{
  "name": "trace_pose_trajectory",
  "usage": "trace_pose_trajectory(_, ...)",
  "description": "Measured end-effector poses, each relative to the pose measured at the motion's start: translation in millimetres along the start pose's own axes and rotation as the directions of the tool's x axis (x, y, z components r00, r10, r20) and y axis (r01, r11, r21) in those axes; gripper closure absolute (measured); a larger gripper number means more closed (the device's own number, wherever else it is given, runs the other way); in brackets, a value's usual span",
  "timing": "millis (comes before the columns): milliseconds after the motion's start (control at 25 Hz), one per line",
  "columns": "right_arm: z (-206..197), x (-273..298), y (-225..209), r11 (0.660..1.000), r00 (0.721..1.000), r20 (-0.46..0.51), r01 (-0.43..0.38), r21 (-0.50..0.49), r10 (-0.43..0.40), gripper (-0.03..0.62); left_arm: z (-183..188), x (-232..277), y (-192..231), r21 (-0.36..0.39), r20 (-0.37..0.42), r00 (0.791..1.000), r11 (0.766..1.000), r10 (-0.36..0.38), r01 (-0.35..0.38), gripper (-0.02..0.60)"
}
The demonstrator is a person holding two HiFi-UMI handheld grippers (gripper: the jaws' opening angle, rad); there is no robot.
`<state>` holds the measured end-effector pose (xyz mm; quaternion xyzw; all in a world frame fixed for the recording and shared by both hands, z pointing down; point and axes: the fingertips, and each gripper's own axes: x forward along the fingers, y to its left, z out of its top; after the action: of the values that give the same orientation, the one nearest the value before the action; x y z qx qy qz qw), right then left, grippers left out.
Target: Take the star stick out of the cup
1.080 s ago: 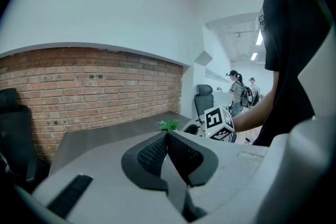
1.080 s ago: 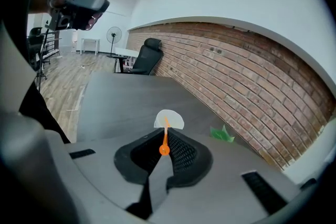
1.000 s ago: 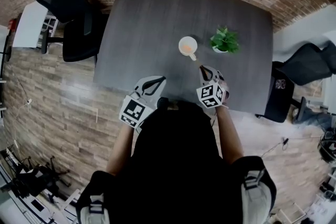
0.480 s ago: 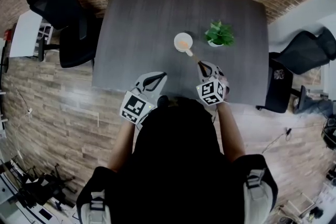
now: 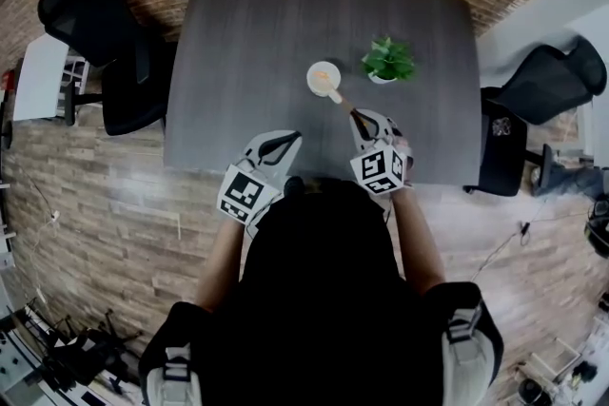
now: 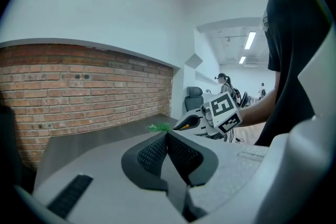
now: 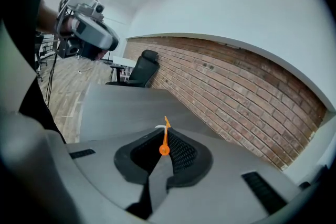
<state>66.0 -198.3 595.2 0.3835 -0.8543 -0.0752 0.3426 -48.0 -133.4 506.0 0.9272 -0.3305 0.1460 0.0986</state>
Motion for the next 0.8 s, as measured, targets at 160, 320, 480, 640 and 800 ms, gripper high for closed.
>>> trace_pose_trajectory(160,5.0,-0.1,-0.5,1.0,1.0,0.018,0.005,0.021,-0.006,0.58,2.5,5.9,-0.1,0.01,0.007,1.0,1.0,-0.013,0.013,0.58)
trace_pose_trajectory(320,16.7,-2.8,-0.7,1.0,0.999,0.039,-0.001,0.011,0.0,0.58,4.9,10.4,0.6,0.025,0.014,1.0,0.999,-0.023,0.023,0.58)
trace_pose_trajectory(480,26.5,-7.1,-6.1,0.999,0.999,0.053,0.005,0.048,-0.008,0.58,2.3,14.8,1.8,-0.006,0.001,1.0,1.0,-0.026,0.026,0.58)
trace_pose_trajectory(640,42.6,-12.3,-15.8,0.998,0.996,0.091,0.015,0.053,-0.02,0.58,1.4,18.3,3.9,0.006,0.01,1.0,1.0,-0.028,0.028,0.58)
trace_pose_trajectory(800,54.2,-19.3,-26.3,0.996,0.992,0.122,0.025,0.08,-0.035,0.58,2.0,19.6,6.2,0.017,0.011,1.0,1.0,-0.025,0.025,0.58)
